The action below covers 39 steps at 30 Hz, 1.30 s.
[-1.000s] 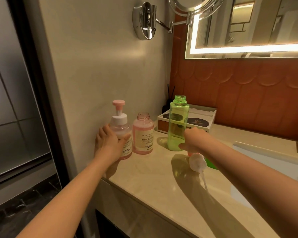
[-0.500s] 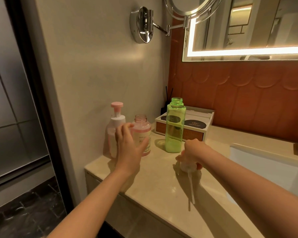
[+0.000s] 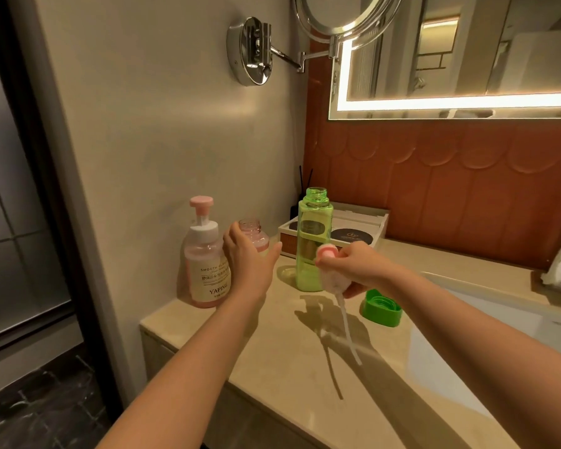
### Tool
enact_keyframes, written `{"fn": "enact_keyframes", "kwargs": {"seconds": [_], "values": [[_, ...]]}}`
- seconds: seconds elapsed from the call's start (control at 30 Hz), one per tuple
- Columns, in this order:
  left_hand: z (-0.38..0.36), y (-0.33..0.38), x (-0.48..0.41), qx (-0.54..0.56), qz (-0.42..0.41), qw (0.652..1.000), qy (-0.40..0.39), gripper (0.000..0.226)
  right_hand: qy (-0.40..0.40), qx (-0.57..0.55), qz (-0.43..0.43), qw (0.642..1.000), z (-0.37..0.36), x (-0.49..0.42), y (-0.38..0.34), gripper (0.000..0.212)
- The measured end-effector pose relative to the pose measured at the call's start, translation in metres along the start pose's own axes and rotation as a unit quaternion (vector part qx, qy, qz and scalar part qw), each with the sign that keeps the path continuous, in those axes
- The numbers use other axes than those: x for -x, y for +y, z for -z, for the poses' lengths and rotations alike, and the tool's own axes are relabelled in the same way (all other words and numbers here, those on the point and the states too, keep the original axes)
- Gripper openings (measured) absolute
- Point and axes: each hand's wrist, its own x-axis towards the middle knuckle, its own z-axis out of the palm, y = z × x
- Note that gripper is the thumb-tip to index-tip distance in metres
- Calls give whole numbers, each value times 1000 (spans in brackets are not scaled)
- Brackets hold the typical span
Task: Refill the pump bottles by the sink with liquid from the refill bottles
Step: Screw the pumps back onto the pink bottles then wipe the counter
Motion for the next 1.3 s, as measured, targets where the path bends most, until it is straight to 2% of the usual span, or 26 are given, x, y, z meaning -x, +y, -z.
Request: {"fn": "enact_keyframes", "kwargs": {"seconds": [0.1, 0.23, 0.37, 0.53, 0.73, 0.93, 1.07, 1.3], "values": [[-2, -1, -5, 2, 1, 1000, 4, 92, 32, -107, 63, 992, 1, 4, -4, 32], [-4, -3, -12, 12, -5, 1000, 7, 92, 102, -222, 159, 957, 1, 8, -11, 31], [-8, -4, -17, 8, -5, 1000, 19, 93, 156, -261, 200, 931, 5, 8, -18, 11], [-14, -7, -25, -20, -1, 1000, 24, 91, 189, -271, 200, 922, 7, 4, -17, 18], [-16, -14, -31, -62, -18, 997, 30, 84, 191, -261, 202, 924, 7, 2, -14, 23], [-9, -21, -36, -46, -46, 998, -18, 72, 209, -284, 207, 913, 9, 2, -18, 32], [4, -23, -27, -8, -84, 994, -64, 65, 221, -360, 188, 887, 15, 1, -26, 15], [32, -28, 4, 89, -87, 985, -120, 64, 220, -475, 158, 837, 18, 7, -41, 16]]}}
